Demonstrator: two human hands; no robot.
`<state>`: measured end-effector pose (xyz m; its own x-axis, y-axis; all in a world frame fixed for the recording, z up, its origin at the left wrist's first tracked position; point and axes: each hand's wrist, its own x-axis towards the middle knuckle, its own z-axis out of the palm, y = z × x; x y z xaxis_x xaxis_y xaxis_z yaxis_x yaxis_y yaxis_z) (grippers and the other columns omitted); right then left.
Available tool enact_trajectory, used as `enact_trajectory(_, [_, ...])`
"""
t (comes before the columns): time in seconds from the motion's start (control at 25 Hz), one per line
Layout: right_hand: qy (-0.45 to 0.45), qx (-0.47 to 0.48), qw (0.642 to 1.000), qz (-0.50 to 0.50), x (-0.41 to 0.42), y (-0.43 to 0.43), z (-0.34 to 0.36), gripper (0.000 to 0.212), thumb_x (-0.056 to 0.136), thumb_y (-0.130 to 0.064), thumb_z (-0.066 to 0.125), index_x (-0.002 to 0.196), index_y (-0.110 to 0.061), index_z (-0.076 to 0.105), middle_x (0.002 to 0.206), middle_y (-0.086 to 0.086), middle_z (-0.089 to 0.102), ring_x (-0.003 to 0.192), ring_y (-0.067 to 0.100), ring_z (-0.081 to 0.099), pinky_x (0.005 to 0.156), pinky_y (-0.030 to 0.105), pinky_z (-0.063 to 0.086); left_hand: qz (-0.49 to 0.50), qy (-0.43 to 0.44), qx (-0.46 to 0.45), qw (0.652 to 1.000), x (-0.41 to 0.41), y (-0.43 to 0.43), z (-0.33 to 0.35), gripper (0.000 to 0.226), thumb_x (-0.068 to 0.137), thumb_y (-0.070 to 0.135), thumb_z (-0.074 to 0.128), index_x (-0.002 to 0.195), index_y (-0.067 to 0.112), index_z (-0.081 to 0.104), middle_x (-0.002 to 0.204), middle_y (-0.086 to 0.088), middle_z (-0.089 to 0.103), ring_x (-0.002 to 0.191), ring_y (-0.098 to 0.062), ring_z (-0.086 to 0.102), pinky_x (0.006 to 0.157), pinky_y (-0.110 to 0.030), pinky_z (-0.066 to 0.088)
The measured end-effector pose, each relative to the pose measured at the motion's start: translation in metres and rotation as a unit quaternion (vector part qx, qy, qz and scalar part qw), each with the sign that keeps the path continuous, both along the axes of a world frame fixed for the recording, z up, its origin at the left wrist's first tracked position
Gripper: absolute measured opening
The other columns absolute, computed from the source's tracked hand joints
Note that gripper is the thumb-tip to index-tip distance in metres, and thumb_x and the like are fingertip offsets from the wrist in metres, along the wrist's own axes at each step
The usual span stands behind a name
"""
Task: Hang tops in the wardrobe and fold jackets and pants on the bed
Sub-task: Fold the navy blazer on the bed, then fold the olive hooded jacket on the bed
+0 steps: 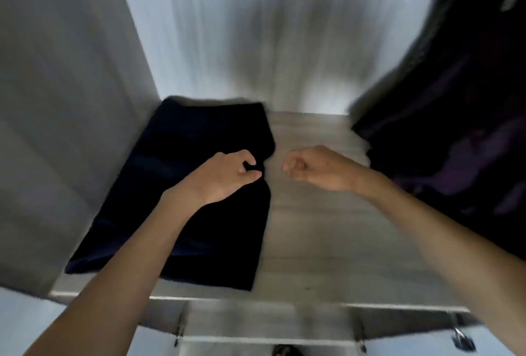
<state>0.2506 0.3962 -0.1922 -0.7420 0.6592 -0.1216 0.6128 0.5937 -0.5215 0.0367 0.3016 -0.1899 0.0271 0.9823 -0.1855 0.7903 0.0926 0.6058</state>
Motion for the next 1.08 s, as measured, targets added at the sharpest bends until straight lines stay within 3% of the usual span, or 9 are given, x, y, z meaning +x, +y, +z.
enact_trajectory(0.08, [0.017, 0.008, 0.994, -0.110, 0.045, -0.048, -0.004, 0.012, 0.096, -0.027, 0.062, 0.105, -0.023, 0.068, 0.079, -0.020, 0.060, 0.070, -0.011, 0.055, 0.067, 0.008, 0.040, -0.105, 0.025, 0.001, 0.994, 0.037, 0.000, -0.001, 0.032, 0.096, 0.045, 0.057, 0.119, 0.023, 0.059, 0.102, -0.003, 0.070, 0.090, -0.017, 0.067, 0.088, -0.031, 0.052])
enact_trajectory(0.28, [-0.033, -0.029, 0.948, -0.317, 0.149, -0.192, -0.021, 0.018, 0.098, -0.031, 0.056, 0.113, -0.027, 0.065, 0.090, -0.008, 0.063, 0.086, 0.009, 0.058, 0.081, 0.029, 0.044, -0.330, 0.050, 0.022, 0.942, 0.158, -0.039, 0.004, 0.029, 0.097, 0.039, 0.058, 0.121, 0.023, 0.060, 0.101, 0.003, 0.067, 0.095, -0.017, 0.064, 0.086, -0.028, 0.048])
enact_trajectory(0.4, [-0.041, -0.027, 0.901, -0.431, 0.207, -0.303, -0.026, 0.020, 0.099, -0.026, 0.052, 0.114, -0.023, 0.064, 0.098, -0.001, 0.065, 0.091, 0.016, 0.059, 0.086, 0.031, 0.046, -0.457, 0.044, 0.039, 0.887, 0.254, -0.100, 0.006, 0.026, 0.096, 0.030, 0.059, 0.121, 0.021, 0.061, 0.100, 0.005, 0.064, 0.097, -0.017, 0.061, 0.082, -0.028, 0.044])
enact_trajectory(0.52, [-0.042, -0.057, 0.822, -0.565, 0.261, -0.440, -0.039, 0.019, 0.098, -0.031, 0.052, 0.114, -0.028, 0.063, 0.099, -0.003, 0.064, 0.093, 0.019, 0.060, 0.087, 0.032, 0.047, -0.587, 0.065, 0.033, 0.806, 0.348, -0.199, 0.002, 0.025, 0.096, 0.032, 0.056, 0.120, 0.024, 0.059, 0.101, 0.009, 0.066, 0.101, -0.017, 0.062, 0.090, -0.032, 0.045])
enact_trajectory(0.64, [-0.055, -0.090, 0.725, -0.680, 0.292, -0.590, -0.054, 0.017, 0.095, -0.035, 0.053, 0.109, -0.032, 0.062, 0.104, 0.001, 0.070, 0.096, 0.025, 0.064, 0.087, 0.036, 0.051, -0.684, 0.071, 0.013, 0.725, 0.421, -0.310, -0.006, 0.026, 0.097, 0.032, 0.056, 0.121, 0.023, 0.058, 0.101, 0.009, 0.065, 0.096, -0.016, 0.063, 0.083, -0.028, 0.047])
enact_trajectory(0.72, [-0.066, -0.109, 0.657, -0.743, 0.302, -0.707, -0.064, 0.019, 0.095, -0.033, 0.055, 0.109, -0.026, 0.064, 0.105, 0.005, 0.071, 0.098, 0.028, 0.065, 0.085, 0.034, 0.051, -0.758, 0.082, 0.015, 0.646, 0.471, -0.407, -0.012, 0.027, 0.097, 0.033, 0.056, 0.122, 0.023, 0.059, 0.106, 0.006, 0.067, 0.096, -0.015, 0.062, 0.081, -0.027, 0.046])
enact_trajectory(0.96, [-0.030, -0.161, 0.477, -0.864, 0.286, -0.980, -0.086, 0.013, 0.095, -0.033, 0.054, 0.102, -0.025, 0.062, 0.107, 0.004, 0.070, 0.104, 0.026, 0.063, 0.086, 0.034, 0.048, -0.899, 0.092, 0.050, 0.426, 0.558, -0.683, -0.034, 0.031, 0.097, 0.030, 0.057, 0.125, 0.016, 0.059, 0.118, -0.007, 0.068, 0.107, -0.022, 0.062, 0.092, -0.032, 0.046])
enact_trajectory(1.08, [0.002, -0.172, 0.398, -0.901, 0.274, -1.057, -0.095, 0.019, 0.096, -0.031, 0.054, 0.108, -0.023, 0.065, 0.111, 0.003, 0.070, 0.108, 0.025, 0.062, 0.088, 0.033, 0.046, -0.928, 0.115, 0.042, 0.352, 0.584, -0.766, -0.051, 0.032, 0.096, 0.034, 0.057, 0.124, 0.019, 0.059, 0.118, -0.004, 0.068, 0.108, -0.021, 0.061, 0.094, -0.037, 0.047])
